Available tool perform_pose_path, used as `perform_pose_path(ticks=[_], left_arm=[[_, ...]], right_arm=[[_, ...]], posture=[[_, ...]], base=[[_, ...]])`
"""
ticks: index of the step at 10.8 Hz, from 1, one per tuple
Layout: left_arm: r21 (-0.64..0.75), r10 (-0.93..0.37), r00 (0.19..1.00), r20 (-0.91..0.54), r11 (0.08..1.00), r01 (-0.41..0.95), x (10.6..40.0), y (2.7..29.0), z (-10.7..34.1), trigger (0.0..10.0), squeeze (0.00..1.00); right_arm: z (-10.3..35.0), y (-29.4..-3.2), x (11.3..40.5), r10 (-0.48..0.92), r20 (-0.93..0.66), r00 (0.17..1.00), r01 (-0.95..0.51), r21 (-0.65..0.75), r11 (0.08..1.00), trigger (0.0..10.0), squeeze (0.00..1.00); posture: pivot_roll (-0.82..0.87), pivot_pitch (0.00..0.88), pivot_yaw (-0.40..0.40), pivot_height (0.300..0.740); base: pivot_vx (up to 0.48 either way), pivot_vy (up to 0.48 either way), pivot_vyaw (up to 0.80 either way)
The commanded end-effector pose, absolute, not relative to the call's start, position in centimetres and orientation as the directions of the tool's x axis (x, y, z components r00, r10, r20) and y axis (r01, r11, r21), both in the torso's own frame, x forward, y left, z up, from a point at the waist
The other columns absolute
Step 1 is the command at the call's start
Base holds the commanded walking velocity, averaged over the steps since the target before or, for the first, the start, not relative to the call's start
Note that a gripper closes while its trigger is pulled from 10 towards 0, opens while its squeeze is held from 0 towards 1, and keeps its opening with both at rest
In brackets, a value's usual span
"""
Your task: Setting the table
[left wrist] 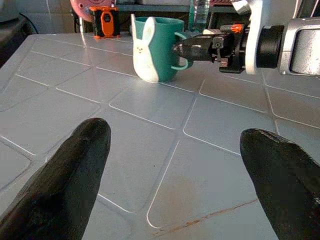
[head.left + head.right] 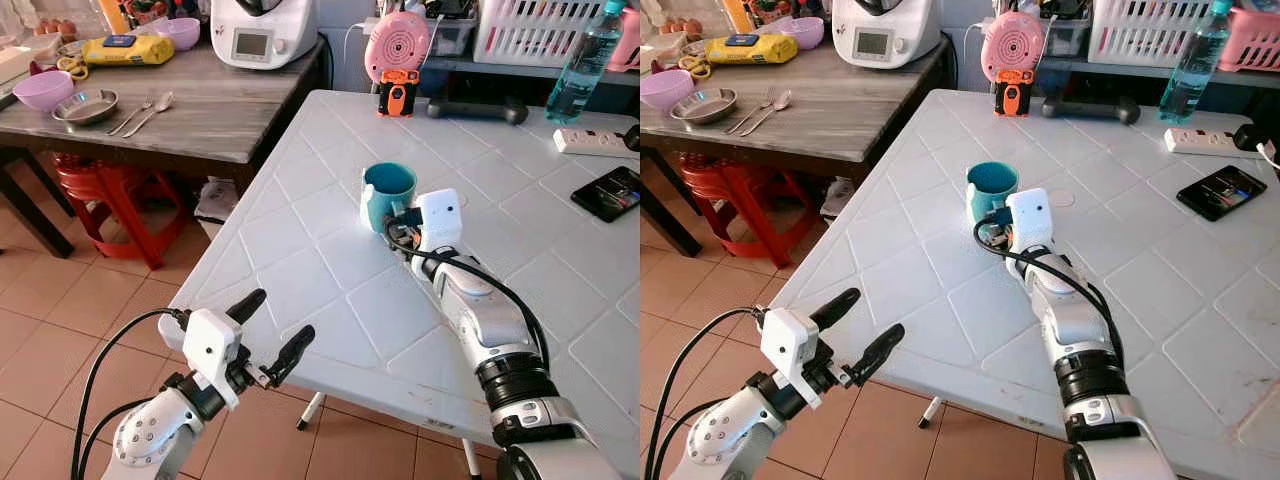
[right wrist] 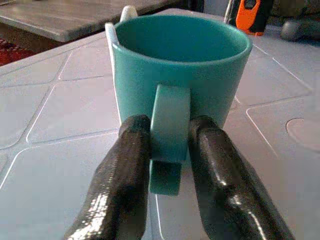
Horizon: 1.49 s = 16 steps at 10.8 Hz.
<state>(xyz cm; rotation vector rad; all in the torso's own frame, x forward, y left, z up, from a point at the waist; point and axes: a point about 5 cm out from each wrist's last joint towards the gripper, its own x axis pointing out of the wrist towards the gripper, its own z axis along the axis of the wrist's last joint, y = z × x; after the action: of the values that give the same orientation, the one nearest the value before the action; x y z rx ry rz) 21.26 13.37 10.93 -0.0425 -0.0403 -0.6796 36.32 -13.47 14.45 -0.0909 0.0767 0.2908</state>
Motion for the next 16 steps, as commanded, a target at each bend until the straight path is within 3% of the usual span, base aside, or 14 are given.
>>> perform_pose_path(ticks=[1,6,8,9,10,14,16], left_arm=[[-0.012,-0.628,0.777,0.045,0.777,0.629,21.3,13.5,11.0,10.0,0.00],[-0.005,-0.622,0.782,0.043,0.782,0.623,21.7,13.6,10.7,10.0,0.00],[0.014,-0.622,0.779,0.080,0.782,0.623,22.6,13.4,11.3,10.0,0.00],[0.040,-0.594,0.798,0.097,0.804,0.593,23.8,13.8,11.9,10.0,0.00],[0.058,-0.514,0.851,0.104,0.857,0.511,25.4,14.7,12.1,10.0,0.00],[0.079,-0.263,0.960,0.095,0.963,0.256,29.0,16.7,12.1,10.0,0.00],[0.084,-0.306,0.947,0.095,0.951,0.299,29.3,16.4,11.7,10.0,0.00]], right_arm=[[14.7,-13.5,36.5,0.276,-0.076,0.958,-0.282,-0.077,0.956,0.0,0.00],[14.6,-13.5,36.4,0.270,-0.061,0.961,-0.274,-0.081,0.958,0.0,0.00],[15.9,-14.2,35.6,0.234,0.035,0.972,-0.230,-0.083,0.970,0.0,0.00],[16.8,-14.8,34.6,0.210,0.095,0.973,-0.200,-0.108,0.974,4.5,0.00],[17.3,-15.7,33.3,0.150,0.138,0.979,-0.140,-0.081,0.987,10.0,0.00],[16.2,-17.7,29.4,-0.026,0.120,0.992,0.028,-0.014,1.000,10.0,0.00],[15.9,-18.0,28.5,-0.047,0.100,0.994,0.049,-0.016,0.999,10.0,0.00]], posture=[[0.02,0.059,0.048,0.740],[0.02,0.038,0.044,0.740],[0.03,0.000,0.033,0.740],[0.02,0.000,0.031,0.740],[0.01,0.000,0.032,0.740],[-0.05,0.000,0.068,0.740],[-0.06,0.000,0.075,0.740]], base=[[0.000,0.000,0.00],[0.000,0.000,0.00],[0.000,0.000,0.00],[0.000,0.000,0.00],[0.000,0.000,0.00],[0.000,0.000,0.00],[0.000,0.000,-0.80]])
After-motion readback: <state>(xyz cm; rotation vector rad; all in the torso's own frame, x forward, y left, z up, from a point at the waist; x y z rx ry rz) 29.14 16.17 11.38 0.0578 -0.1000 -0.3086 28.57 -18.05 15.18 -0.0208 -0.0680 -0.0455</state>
